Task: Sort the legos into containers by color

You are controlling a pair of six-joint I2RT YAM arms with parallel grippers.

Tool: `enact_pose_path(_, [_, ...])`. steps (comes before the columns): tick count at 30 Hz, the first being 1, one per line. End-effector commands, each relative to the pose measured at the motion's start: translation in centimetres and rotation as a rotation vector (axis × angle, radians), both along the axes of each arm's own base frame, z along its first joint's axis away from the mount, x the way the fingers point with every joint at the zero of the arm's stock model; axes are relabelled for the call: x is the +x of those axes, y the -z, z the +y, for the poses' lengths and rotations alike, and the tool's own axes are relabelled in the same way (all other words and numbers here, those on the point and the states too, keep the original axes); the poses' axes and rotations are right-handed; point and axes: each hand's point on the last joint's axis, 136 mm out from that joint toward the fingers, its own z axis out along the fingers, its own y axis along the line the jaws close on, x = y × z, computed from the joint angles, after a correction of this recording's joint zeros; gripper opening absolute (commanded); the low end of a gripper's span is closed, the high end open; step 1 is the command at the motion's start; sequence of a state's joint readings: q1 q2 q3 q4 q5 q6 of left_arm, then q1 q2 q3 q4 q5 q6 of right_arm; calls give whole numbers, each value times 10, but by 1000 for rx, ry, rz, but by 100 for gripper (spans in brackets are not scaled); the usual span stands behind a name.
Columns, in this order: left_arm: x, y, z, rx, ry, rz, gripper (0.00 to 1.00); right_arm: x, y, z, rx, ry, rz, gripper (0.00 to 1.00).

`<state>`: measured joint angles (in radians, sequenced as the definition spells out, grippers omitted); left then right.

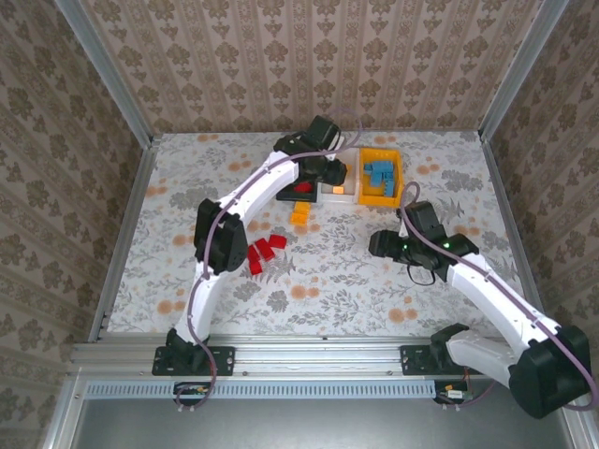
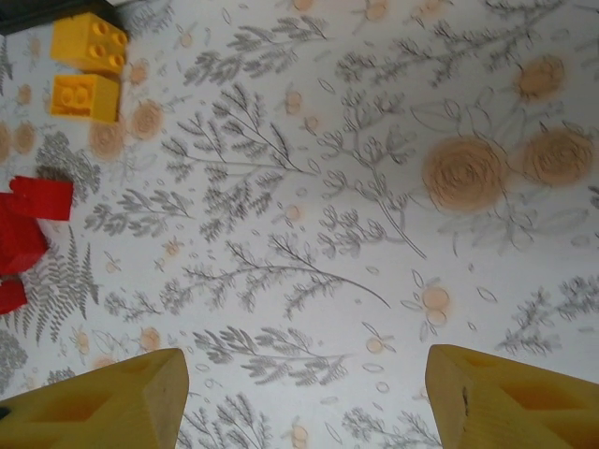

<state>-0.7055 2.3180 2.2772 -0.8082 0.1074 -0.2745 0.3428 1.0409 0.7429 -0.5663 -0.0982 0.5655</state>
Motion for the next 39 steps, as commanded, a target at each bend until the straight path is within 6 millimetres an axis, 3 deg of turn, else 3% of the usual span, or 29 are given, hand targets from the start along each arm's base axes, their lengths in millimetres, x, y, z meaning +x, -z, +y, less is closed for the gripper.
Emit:
enact_pose_path(1, [11,-14,-8,-26,36,-51,39,-17,13,-13,-22,47,45,69])
enact_pose_path(6, [37,-18,-12,-60,14,-111,45,-24,21,-12,-5,52,65,69])
enact_pose_path(8, [46,-19,-12,-67,6,-131,55,-25,22,-11,6,52,69,70])
enact_pose_path(13, [49,-25,-7,-66,10,-145,65,-25,22,-10,9,53,68,69])
enact_pose_path(16, [39,-28,3,-30,22,-152,73,-23,24,-9,14,55,62,69])
enact_pose_path(21, [10,-25,38,23,0,-160,100,-19,30,-1,38,40,81,70])
enact_pose_path(26, [-29,-7,81,71,-58,-108,100,-7,31,13,63,12,67,69])
enact_pose_path(32, [-68,35,119,165,-89,-27,100,-5,38,29,61,-26,81,69])
enact_pose_path(39, [-72,77,121,193,-161,85,100,-5,36,38,52,-50,81,70])
